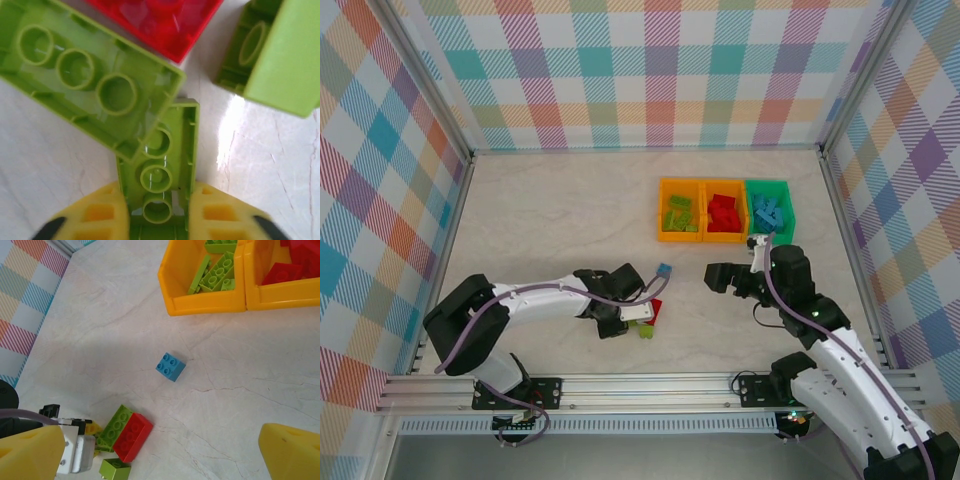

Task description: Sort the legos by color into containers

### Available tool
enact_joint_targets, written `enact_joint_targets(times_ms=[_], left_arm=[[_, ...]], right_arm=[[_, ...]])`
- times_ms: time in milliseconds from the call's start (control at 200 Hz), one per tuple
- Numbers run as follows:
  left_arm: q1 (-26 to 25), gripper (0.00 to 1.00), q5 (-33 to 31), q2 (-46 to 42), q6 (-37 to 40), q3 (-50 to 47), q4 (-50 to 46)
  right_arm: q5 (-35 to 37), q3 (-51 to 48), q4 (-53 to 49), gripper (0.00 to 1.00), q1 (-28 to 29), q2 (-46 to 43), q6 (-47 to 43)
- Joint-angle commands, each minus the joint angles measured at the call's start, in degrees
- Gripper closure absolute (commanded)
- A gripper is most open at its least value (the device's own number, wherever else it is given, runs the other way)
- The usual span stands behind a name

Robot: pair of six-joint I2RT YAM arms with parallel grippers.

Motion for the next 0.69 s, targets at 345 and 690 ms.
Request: enact_joint_targets(times_ms=[345, 690], left_arm=[[2.5, 0.89, -6.81, -16.45, 1.71, -1.36, -1.07], [5.25, 0.89, 3.11, -9.91, -2.01, 10.03, 21.73]], right_arm=[[-12.45, -0.58, -1.2, 0.0, 0.39, -0.28, -6.86], [-20.56, -0.61, 6.12, 0.0, 1.8, 3.89, -6.81]])
